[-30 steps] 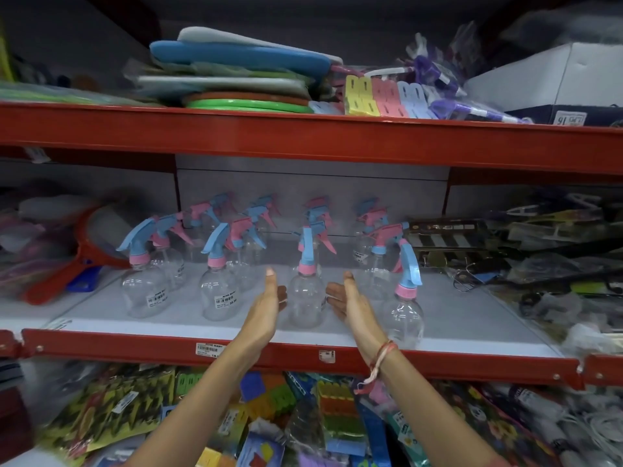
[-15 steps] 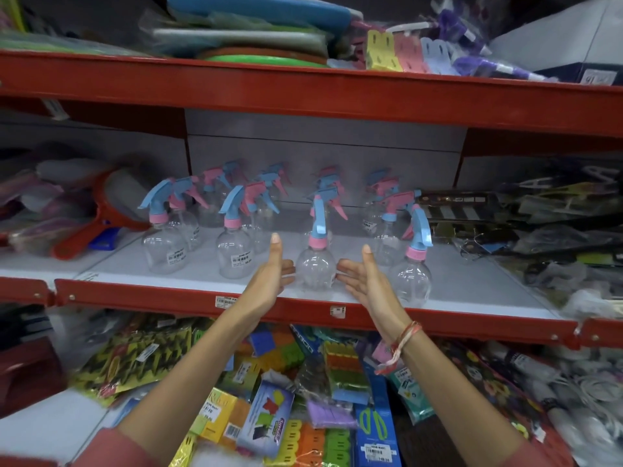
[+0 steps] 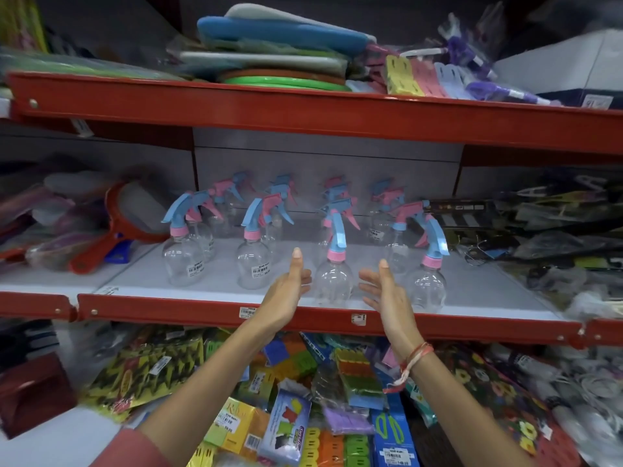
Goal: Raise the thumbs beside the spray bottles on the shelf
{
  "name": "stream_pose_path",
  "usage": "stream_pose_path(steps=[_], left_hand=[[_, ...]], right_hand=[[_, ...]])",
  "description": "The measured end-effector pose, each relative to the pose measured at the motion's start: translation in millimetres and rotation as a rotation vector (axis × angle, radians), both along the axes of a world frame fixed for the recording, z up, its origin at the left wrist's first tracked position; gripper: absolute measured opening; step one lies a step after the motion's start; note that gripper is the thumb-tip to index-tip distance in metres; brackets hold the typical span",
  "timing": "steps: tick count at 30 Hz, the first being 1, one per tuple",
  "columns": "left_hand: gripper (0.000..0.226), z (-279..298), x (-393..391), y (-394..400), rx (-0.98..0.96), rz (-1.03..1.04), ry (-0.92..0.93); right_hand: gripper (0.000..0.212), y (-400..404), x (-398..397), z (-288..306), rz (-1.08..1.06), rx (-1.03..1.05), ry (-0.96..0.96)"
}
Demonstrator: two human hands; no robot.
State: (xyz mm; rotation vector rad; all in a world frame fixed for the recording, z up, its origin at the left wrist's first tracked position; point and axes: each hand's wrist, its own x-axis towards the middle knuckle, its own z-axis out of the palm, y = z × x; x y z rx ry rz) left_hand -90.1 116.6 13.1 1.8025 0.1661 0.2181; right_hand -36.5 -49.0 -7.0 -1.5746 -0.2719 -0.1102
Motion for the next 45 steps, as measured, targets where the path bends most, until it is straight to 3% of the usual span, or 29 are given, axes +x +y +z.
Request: stream_pose_path(steps=[4,12,16,22,26,29,34,45], left_hand=[[0.078,3,-5,19,-0.020,0.037,-0.094],[0.061,-4,-12,91,-0.067,0.258,-0.234],[0.071,-7,-6,121,-0.088,0.311,-0.189],[0.125,-2,7,139,-0.163,0.181,-0.019],[0.122,3,11,143,-0.161,0.085,0.017],[0.105,4,11,148,-0.152,0.041,0.032],[0.100,0,3,157,-0.212,-0.003,0.080],[0.112,1,-28,154,-0.150,-0.058,0.069]], right_hand=[[0.048,18,-15,7,-0.126,0.076,-0.134],[0.049,84,-19,13,0.074,0.087,-0.108],[0.055,125,-12,14,0.170,0.017,0.006],[0.066,161,11,13,0.163,-0.094,0.128],[0.071,172,16,15,0.218,-0.021,0.237],[0.071,169,12,13,0.220,-0.024,0.228],[0.071,151,-8,13,0.240,-0.042,0.200],[0.076,133,-30,10,0.274,-0.100,0.165]])
